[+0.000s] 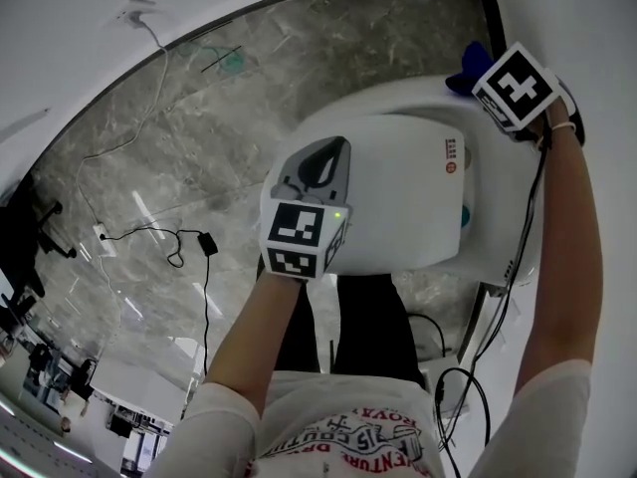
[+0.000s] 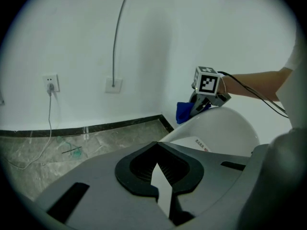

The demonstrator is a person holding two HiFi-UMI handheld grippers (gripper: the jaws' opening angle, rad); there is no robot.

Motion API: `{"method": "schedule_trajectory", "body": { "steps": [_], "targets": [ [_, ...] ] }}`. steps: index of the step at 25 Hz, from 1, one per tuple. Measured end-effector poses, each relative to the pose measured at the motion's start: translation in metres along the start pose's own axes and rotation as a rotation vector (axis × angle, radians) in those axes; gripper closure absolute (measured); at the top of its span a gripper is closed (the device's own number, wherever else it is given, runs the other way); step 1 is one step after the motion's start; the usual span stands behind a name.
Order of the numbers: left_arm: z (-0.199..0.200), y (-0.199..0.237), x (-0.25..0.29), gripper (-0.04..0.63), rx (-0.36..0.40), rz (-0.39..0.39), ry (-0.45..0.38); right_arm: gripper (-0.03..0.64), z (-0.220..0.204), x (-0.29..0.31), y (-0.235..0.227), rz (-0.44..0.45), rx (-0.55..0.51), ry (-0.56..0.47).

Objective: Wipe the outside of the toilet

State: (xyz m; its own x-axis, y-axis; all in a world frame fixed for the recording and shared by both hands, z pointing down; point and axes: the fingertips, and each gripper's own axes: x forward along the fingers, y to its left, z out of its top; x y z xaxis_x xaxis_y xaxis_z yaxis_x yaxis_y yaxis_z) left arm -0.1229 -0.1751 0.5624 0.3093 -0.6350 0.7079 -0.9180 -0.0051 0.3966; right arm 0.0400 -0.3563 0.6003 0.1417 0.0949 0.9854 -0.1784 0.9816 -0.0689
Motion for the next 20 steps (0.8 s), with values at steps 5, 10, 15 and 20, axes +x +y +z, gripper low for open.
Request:
{"method": "schedule_trajectory", "body": {
  "steps": [5,10,15,20],
  "targets": [
    [-0.015,0.013,-0.008,0.589,-0.009,-0.006,0.012,0.541,0.030,0.023,0.024,0.058,-0.052,0.054],
    [-0.023,0.038,-0.020,0.589,-0.064,0.004,0.012,0.541,0.055,0.042,0.040,0.078,-0.064,0.080],
    [-0.029,0.071,-0.029,0.589,-0.105,0.032,-0.009,0.541,0.083,0.062,0.062,0.083,-0.097,0.093],
    [-0.037,0.100,-0.042,0.589,-0.137,0.045,-0.002,0.541,0.111,0.072,0.092,0.140,-0.129,0.106]
  ]
}}
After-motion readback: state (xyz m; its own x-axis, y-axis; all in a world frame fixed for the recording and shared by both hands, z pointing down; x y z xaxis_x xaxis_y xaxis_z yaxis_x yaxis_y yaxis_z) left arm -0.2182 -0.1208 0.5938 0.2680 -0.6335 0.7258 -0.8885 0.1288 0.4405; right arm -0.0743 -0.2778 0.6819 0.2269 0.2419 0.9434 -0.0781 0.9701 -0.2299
